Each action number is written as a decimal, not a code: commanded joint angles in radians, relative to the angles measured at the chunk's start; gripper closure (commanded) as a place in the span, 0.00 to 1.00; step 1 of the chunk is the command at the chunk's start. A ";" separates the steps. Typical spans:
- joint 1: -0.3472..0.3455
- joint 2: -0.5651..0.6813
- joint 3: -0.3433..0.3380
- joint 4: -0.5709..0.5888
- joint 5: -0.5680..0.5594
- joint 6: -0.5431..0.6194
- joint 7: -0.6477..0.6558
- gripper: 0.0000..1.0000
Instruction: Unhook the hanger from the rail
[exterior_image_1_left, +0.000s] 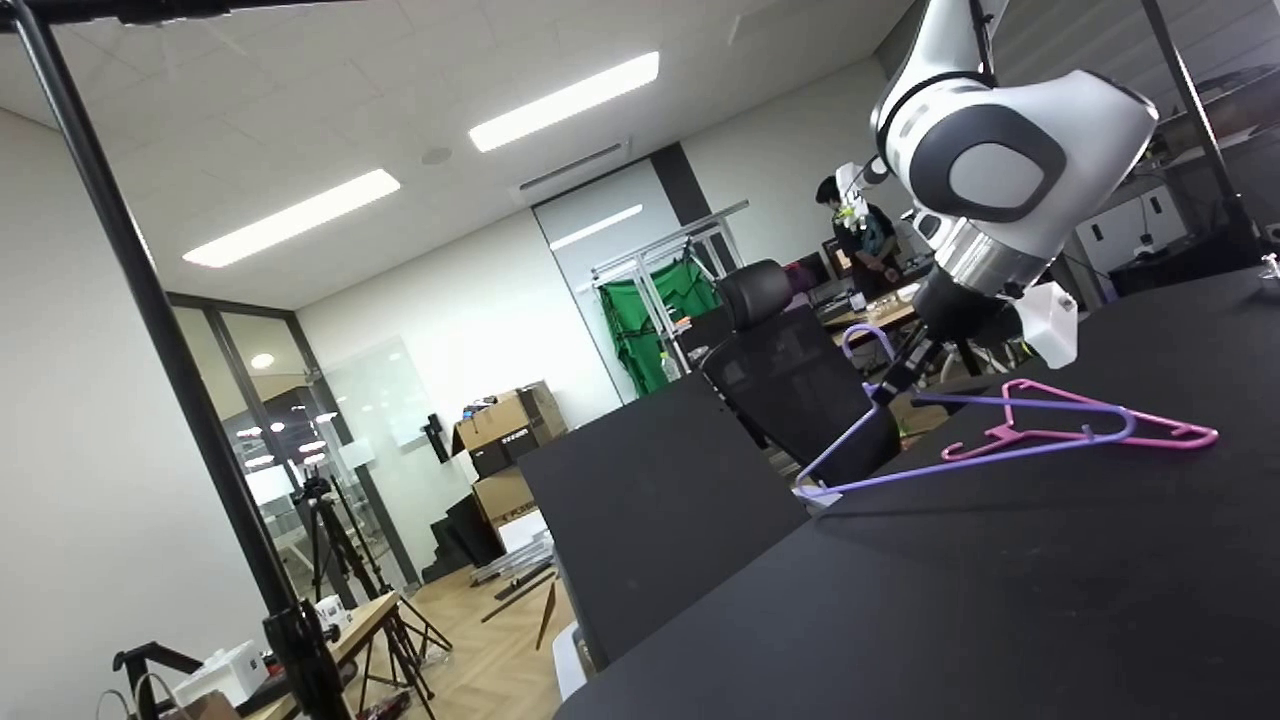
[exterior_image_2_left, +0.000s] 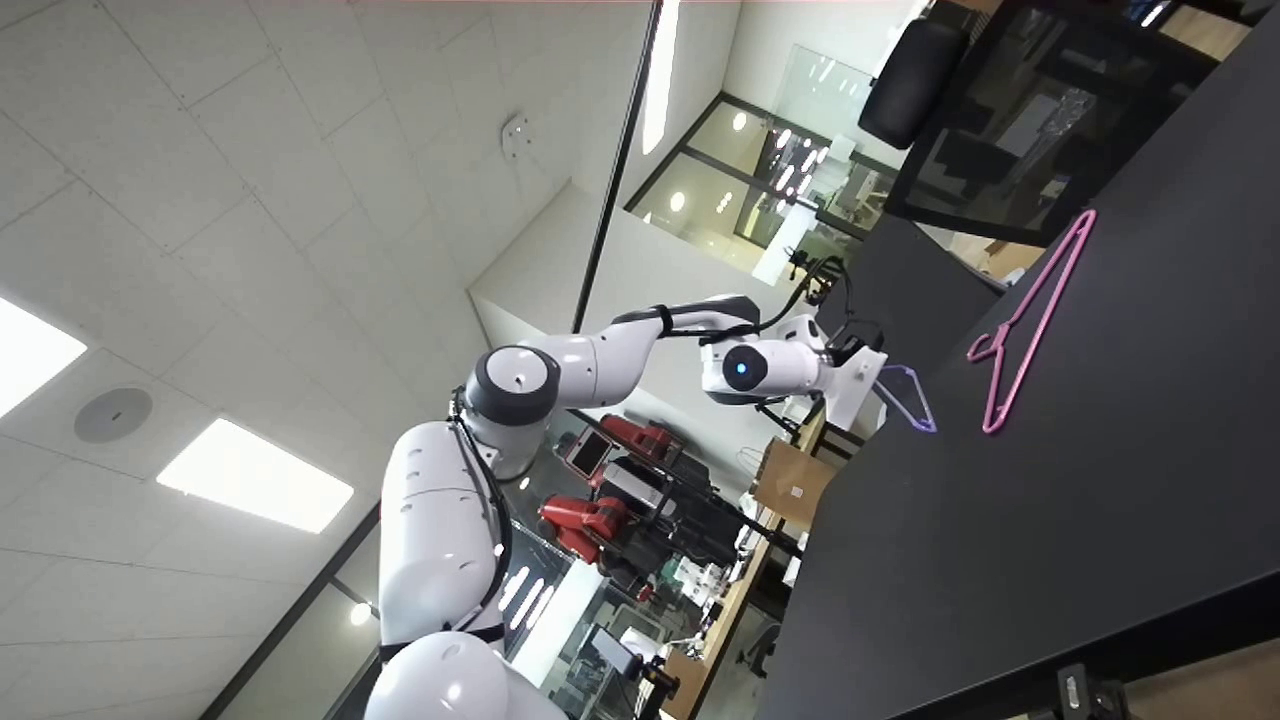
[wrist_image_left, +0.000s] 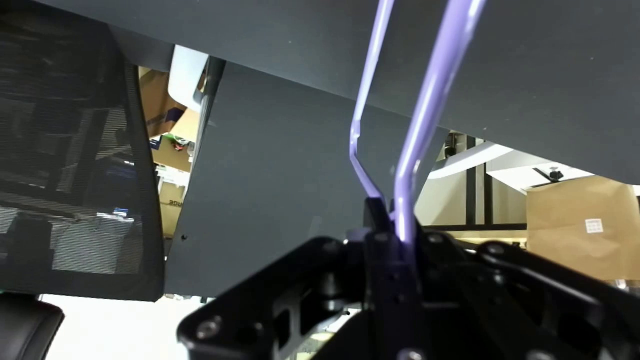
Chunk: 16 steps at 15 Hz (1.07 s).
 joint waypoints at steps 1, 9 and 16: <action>-0.002 0.000 0.000 0.000 0.000 0.000 0.000 0.94; -0.004 0.000 0.000 0.000 0.000 -0.001 0.000 0.94; 0.144 0.025 -0.195 0.049 0.072 -0.045 0.000 0.98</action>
